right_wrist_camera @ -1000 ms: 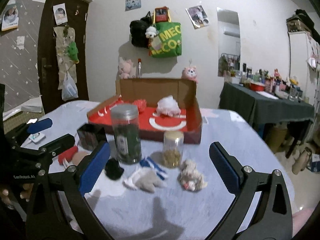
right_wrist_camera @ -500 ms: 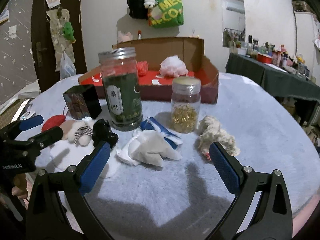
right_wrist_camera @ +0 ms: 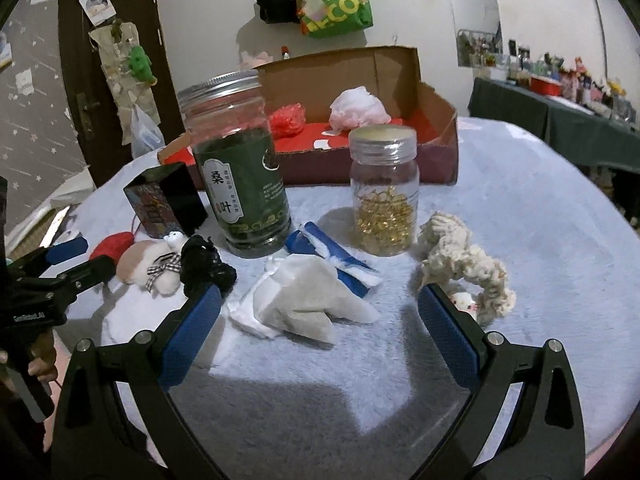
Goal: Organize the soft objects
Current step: 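Move both tools back toward the remaining items on the blanket, then grasp the red knitted bunny with the left tool while the right tool grasps the white cloth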
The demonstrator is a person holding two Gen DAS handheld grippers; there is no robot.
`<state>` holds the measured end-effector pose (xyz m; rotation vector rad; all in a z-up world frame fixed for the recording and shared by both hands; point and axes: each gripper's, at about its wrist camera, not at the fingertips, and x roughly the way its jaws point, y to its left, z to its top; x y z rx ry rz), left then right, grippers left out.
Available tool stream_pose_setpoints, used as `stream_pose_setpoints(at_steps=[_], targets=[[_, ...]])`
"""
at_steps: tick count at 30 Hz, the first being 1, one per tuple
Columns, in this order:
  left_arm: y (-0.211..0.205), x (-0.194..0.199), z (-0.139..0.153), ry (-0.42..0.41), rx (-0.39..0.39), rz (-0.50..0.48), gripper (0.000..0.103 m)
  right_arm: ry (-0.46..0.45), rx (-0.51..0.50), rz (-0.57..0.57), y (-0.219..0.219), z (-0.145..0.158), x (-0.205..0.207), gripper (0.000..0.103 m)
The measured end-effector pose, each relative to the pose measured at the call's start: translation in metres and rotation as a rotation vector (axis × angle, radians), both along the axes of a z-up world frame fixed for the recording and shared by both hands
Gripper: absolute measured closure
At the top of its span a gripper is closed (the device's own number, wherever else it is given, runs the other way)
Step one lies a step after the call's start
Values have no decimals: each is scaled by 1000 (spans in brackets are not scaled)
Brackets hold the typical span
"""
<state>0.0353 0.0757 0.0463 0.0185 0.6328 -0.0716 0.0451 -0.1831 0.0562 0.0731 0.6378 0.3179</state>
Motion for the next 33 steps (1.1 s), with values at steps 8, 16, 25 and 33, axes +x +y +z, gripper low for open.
stream_pose_setpoints(at_steps=[8,16,25,33], targets=[[19,8,-8,47,6,37,3,50,62,32,-6,-5,8,28],[27,11,-15,95,-103,-24,61,56,97,63,-13,-5,7,72],[8,-3,12,31,-81,-72,63,-6,76,81,-13,17,-4,79],[-39,-4,25,21,-106,-223,63,-6,74,114,-12,28,-4,79]])
